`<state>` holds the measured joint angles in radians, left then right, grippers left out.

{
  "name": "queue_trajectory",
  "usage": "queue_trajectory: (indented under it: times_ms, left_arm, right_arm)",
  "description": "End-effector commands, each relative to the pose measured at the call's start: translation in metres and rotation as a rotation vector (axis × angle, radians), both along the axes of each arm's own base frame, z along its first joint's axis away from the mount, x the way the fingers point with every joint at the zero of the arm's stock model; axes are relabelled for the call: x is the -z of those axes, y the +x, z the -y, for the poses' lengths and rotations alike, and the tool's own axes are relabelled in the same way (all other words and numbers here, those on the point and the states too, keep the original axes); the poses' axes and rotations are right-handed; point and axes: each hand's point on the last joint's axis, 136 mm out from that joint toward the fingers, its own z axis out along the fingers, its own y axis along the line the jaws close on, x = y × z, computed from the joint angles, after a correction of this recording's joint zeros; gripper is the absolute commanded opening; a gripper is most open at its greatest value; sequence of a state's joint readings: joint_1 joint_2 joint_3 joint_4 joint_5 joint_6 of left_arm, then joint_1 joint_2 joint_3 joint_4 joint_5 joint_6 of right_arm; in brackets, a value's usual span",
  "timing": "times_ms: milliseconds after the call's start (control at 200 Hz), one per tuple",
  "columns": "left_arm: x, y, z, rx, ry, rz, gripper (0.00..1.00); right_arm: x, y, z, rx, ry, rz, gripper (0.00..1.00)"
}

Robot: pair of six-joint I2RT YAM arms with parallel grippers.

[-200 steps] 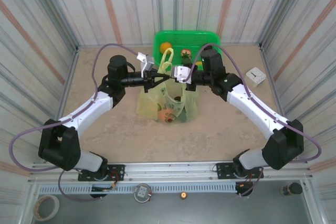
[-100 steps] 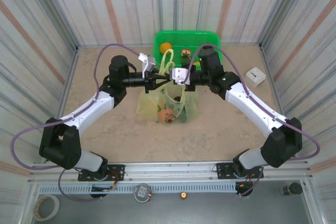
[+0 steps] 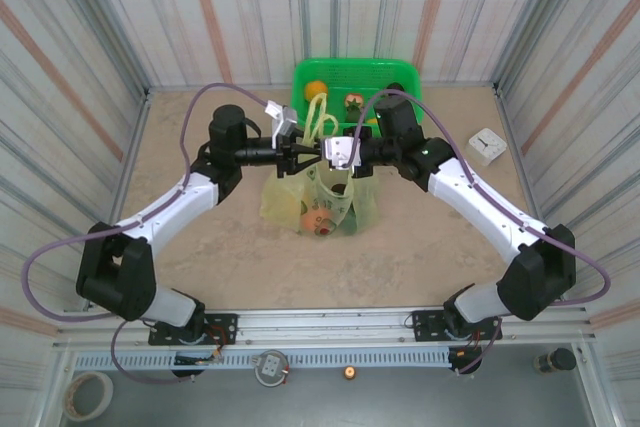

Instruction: Place the fake fruits into the plastic bag and tie a complex knot

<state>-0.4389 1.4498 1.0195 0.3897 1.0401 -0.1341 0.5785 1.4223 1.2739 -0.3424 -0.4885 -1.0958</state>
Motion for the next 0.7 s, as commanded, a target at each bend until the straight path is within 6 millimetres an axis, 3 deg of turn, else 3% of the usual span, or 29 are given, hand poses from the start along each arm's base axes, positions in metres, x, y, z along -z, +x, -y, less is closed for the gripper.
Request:
queue_trajectory:
  times_ms: [0, 145, 461, 696]
  left_arm:
    - [-0.008, -0.004, 0.003, 0.042, -0.013, -0.018, 0.43]
    - [-0.01, -0.003, 0.001, 0.024, -0.014, -0.011, 0.44]
    - [-0.012, 0.002, -0.004, -0.005, -0.027, -0.016, 0.46]
    - [-0.014, 0.009, -0.013, -0.052, -0.034, -0.003, 0.34]
  right_arm:
    - [-0.021, -0.002, 0.002, -0.008, -0.004, 0.079, 0.0]
    - [-0.025, -0.001, 0.004, -0.005, -0.011, 0.108, 0.0]
    - [-0.014, -0.001, 0.01, 0.002, -0.071, 0.136, 0.0]
    - [-0.019, -0.003, 0.022, 0.07, 0.013, 0.101, 0.0]
